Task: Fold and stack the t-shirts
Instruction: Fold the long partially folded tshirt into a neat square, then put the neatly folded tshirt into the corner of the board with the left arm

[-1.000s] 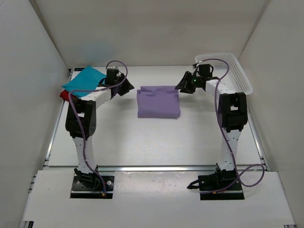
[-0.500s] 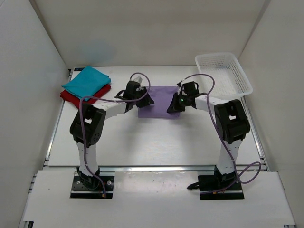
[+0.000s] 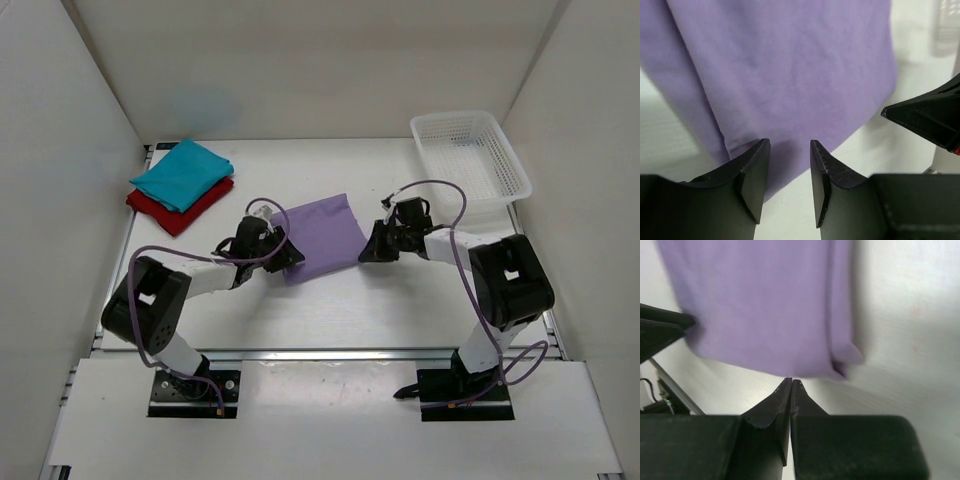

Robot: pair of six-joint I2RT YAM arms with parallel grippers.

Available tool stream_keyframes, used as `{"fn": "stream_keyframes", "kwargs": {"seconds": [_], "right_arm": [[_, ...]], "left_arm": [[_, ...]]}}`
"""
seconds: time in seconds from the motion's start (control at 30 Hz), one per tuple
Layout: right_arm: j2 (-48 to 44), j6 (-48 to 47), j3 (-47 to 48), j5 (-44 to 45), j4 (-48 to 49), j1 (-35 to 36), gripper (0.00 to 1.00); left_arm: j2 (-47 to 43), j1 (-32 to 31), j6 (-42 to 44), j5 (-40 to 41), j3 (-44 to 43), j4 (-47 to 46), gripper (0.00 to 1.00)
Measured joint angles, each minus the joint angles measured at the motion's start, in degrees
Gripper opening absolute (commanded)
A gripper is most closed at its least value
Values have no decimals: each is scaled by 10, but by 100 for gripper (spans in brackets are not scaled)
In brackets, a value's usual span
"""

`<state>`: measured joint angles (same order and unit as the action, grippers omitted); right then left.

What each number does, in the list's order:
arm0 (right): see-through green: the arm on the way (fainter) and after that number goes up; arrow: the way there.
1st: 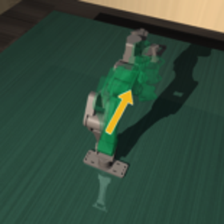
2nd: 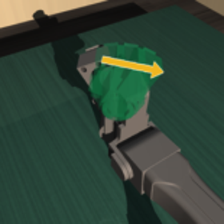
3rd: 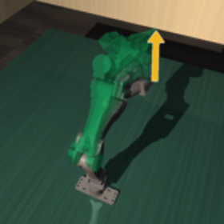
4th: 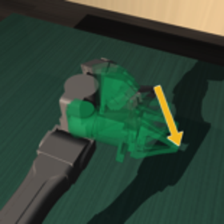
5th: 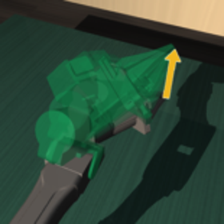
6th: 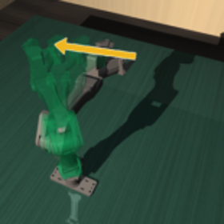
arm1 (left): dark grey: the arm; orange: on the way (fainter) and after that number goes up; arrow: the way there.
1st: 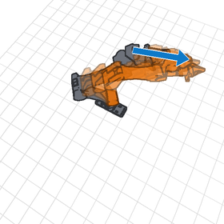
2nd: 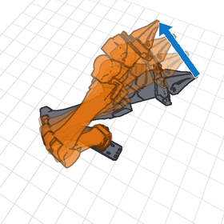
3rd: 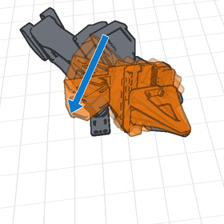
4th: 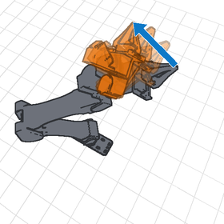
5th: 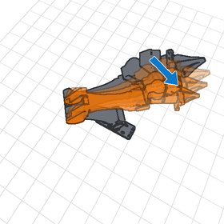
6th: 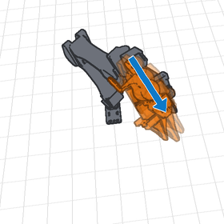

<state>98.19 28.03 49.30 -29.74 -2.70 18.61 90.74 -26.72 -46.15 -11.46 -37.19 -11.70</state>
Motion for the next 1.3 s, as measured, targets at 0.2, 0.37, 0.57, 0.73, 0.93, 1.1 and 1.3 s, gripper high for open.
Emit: {"fn": "stream_keyframes", "kwargs": {"seconds": [0.2, 0.37, 0.57, 0.73, 0.93, 1.1, 1.3], "right_arm": [[29, 2, 123, -16, -6, -4, 0], [147, 8, 272, -42, 13, -12, 0], [288, 20, 384, -67, -6, -20, 0], [336, 46, 410, -104, -2, -26, 0], [327, 59, 398, -125, 12, -28, 8], [251, 78, 329, -133, 28, -31, 35], [85, 91, 210, -120, 88, -25, 46]], "left_arm": [[-13, 30, 11, 3, -75, 33, 50], [52, 68, 22, -6, -161, 26, 49], [170, 131, 25, -17, -200, 33, 47], [178, 163, 4, -53, -176, -7, 48], [115, 178, -9, -58, -111, -23, 65], [4, 169, 29, 4, -68, 21, 94], [-69, 116, 70, 50, -30, 41, 76]]}}
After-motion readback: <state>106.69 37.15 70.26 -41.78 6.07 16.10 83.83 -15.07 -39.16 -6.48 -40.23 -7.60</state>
